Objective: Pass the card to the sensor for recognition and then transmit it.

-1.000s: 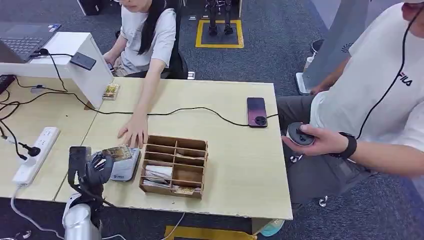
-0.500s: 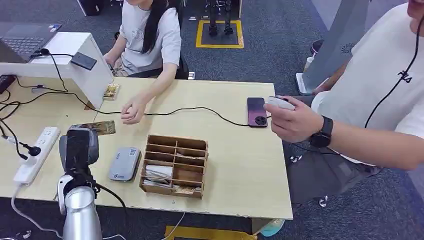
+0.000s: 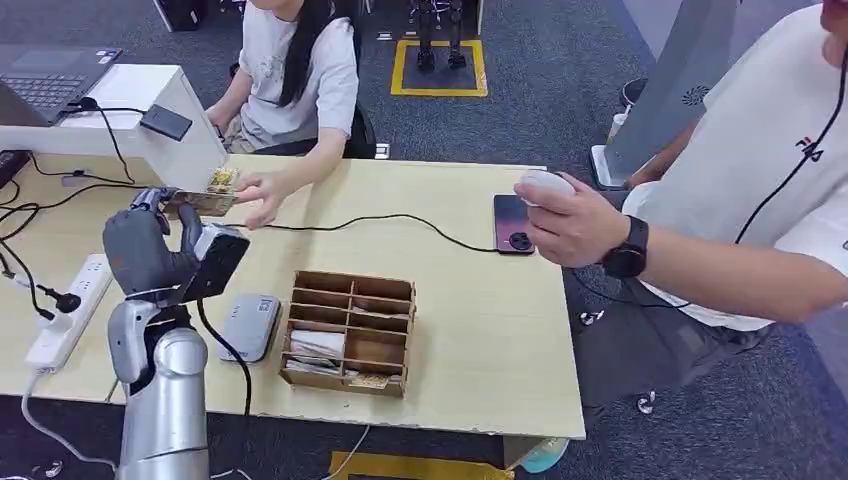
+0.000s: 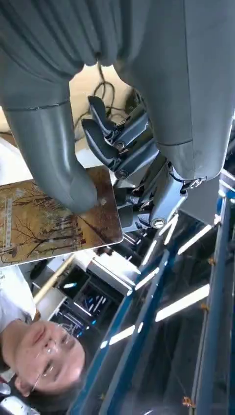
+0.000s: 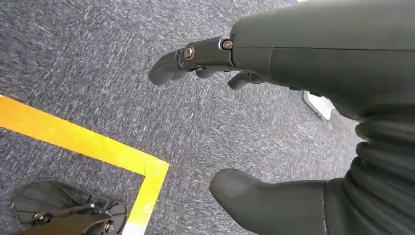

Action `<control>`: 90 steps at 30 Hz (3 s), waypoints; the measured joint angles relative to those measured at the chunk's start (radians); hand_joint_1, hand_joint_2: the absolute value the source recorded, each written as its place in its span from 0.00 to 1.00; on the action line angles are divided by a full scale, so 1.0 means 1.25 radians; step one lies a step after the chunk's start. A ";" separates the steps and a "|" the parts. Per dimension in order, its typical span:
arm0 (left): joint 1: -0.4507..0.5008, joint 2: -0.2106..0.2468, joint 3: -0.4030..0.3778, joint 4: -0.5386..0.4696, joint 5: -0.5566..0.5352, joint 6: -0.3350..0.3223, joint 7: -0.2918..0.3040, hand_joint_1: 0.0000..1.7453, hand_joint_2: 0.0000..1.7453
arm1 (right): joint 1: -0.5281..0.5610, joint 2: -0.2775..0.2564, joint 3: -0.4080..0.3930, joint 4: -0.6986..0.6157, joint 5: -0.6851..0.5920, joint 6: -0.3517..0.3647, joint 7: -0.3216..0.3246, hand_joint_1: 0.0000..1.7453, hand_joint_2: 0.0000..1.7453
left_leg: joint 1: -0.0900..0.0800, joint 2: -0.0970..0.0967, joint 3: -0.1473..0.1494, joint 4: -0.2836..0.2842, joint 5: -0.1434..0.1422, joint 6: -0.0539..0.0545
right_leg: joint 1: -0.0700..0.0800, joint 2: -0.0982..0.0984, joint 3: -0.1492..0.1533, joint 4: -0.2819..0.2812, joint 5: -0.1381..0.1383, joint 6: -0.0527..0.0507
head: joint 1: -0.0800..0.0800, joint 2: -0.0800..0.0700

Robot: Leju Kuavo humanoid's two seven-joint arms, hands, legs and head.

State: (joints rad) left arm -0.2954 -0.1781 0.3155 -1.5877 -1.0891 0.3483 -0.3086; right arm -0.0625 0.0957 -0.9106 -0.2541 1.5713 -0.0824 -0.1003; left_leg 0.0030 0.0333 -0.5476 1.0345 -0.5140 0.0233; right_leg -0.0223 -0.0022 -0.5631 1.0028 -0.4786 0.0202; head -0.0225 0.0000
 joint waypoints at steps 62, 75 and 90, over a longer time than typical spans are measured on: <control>0.229 0.385 -0.527 -0.131 -0.081 -0.081 -0.022 0.00 1.00 | 0.009 0.000 -0.054 0.000 0.001 -0.011 -0.006 0.00 1.00 | 0.000 0.000 0.000 0.000 0.000 0.000 | 0.000 0.000 0.000 0.000 -0.001 0.000 | 0.000 0.000; 0.235 0.492 -0.621 -0.103 -0.124 -0.076 0.038 0.00 1.00 | 0.010 0.000 -0.064 -0.001 0.001 -0.001 0.003 0.00 1.00 | 0.000 0.000 0.000 0.000 0.000 0.000 | 0.000 0.000 0.000 0.000 -0.001 0.000 | 0.000 0.000; 0.219 0.550 -0.642 -0.084 -0.147 -0.113 0.085 0.00 1.00 | 0.009 -0.004 -0.066 -0.001 0.001 -0.003 -0.002 0.00 1.00 | 0.000 0.000 0.000 0.000 0.000 0.000 | 0.000 0.000 0.000 0.000 -0.001 0.000 | 0.000 0.000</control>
State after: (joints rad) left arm -0.0219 0.5093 -0.4868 -1.6922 -1.2730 0.2075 -0.2022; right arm -0.0509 0.0908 -0.9930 -0.2548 1.5724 -0.0866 -0.1026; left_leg 0.0033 0.0336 -0.5482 1.0341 -0.5143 0.0230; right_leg -0.0223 -0.0019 -0.5634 1.0030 -0.4798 0.0205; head -0.0225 0.0000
